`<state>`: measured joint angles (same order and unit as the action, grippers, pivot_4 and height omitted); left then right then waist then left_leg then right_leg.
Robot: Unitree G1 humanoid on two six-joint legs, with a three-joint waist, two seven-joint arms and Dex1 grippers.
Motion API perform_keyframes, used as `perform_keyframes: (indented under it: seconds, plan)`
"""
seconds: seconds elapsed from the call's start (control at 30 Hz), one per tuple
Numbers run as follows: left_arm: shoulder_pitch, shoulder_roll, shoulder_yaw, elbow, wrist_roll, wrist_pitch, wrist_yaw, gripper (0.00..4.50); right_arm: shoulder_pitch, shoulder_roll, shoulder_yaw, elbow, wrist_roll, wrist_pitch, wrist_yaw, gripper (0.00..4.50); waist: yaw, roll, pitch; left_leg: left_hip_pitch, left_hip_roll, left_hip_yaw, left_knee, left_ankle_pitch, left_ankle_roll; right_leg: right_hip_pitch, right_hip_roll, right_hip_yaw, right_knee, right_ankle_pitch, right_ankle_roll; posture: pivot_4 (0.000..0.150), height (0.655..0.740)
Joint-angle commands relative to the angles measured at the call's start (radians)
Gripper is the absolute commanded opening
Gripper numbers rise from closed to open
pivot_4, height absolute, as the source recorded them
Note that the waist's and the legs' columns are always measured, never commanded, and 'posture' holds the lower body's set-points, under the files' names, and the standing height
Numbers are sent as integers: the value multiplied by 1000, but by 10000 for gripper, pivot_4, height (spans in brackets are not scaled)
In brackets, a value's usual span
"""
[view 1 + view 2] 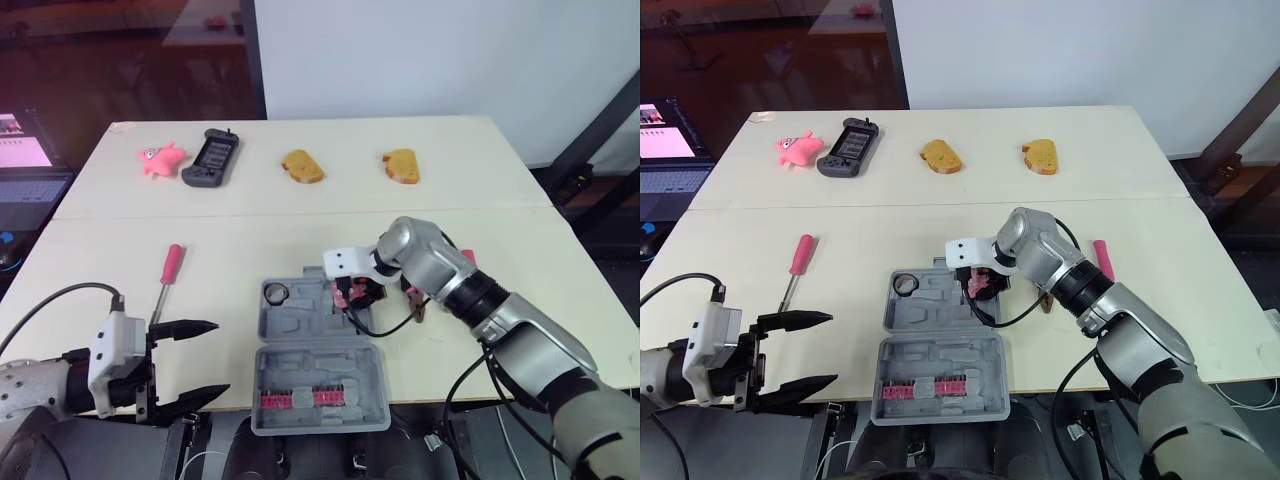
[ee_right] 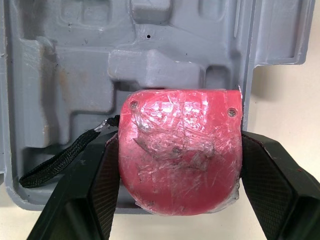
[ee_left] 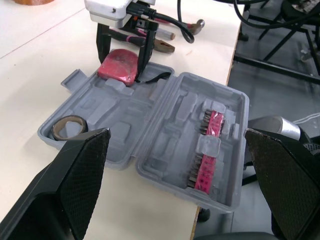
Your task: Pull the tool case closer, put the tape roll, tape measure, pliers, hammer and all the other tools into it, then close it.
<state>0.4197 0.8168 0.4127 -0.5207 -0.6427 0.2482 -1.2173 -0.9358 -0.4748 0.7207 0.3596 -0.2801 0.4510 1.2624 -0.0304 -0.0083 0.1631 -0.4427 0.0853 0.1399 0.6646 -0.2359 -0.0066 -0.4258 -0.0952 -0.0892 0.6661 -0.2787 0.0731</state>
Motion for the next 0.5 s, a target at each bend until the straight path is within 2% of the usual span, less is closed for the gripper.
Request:
perform_keyframes:
  seconds: [0.03, 0.5]
  plan:
    - [1, 2, 16, -15, 0, -18, -3, 45000, 24, 28, -5, 12, -7, -7, 2, 29654, -8, 0, 0, 0, 0, 0, 0, 0, 0, 0, 0, 0, 0, 0, 0, 1500, 7188]
    - [-22, 2, -9, 1, 19, -28, -11, 45000, 53, 54, -19, 27, -38, 2, 14, 29654, -14, -1, -1, 0, 0, -1, -1, 0, 0, 0, 0, 0, 0, 0, 0, 1500, 7188]
